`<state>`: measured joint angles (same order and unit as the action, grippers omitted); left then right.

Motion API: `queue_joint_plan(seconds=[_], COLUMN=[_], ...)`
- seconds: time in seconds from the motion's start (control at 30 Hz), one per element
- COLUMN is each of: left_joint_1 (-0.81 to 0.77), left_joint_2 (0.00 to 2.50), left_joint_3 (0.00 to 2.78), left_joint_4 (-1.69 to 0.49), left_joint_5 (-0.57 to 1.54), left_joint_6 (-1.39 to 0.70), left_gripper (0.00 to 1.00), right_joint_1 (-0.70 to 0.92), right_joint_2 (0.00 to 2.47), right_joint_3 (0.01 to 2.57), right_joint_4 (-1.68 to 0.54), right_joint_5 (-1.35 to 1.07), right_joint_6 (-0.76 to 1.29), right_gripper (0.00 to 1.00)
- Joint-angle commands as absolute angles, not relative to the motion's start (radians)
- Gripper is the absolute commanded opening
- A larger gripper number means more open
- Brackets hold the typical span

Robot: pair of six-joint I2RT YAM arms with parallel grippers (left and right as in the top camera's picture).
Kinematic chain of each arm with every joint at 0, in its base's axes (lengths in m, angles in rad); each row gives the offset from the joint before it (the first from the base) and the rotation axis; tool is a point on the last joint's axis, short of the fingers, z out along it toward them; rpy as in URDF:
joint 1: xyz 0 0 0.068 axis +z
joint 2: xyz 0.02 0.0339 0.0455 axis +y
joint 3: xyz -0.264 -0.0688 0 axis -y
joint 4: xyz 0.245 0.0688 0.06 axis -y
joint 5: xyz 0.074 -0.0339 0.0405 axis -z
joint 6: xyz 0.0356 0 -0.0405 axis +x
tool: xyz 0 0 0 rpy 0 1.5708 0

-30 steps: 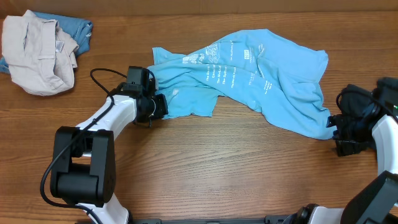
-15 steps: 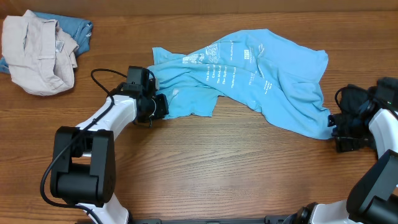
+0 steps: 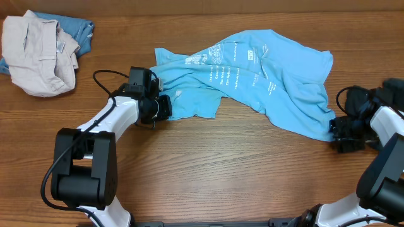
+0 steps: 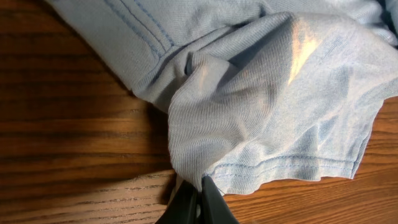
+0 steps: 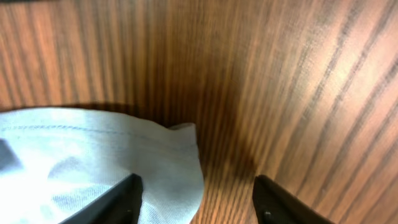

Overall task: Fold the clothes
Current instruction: 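Reach the right gripper to the T-shirt's right hem and grasp it, then pull the T-shirt apart with both grippers to spread it flat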

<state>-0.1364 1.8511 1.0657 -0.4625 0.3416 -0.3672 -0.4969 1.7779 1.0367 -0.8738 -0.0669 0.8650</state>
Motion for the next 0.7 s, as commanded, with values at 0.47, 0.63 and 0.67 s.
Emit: queue_joint_plan(seconds=[0.47,0.63,0.67], left_joint_1=[-0.135,-0.135,-0.135], left_joint_2=[1.864,1.864,1.864], left_joint_3=[1.062,1.062,1.062], left_joint_4=[-0.53,-0.617,-0.633], left_joint_5=[0.442,0.528,0.529], left_joint_6=[-0.334,-0.31,-0.311], left_gripper=[0.04,0.04,0.04], right_joint_1=[-0.497,-0.497,-0.497], right_joint_2=[1.797,1.797,1.797], right_joint_3=[1.034,1.034,1.034], right_joint_4=[-0.876,-0.876,-0.883], right_joint_5=[-0.042,-0.046,-0.046], right_joint_6=[0.836,0.762,0.75], right_gripper=[0.04,0.04,0.04])
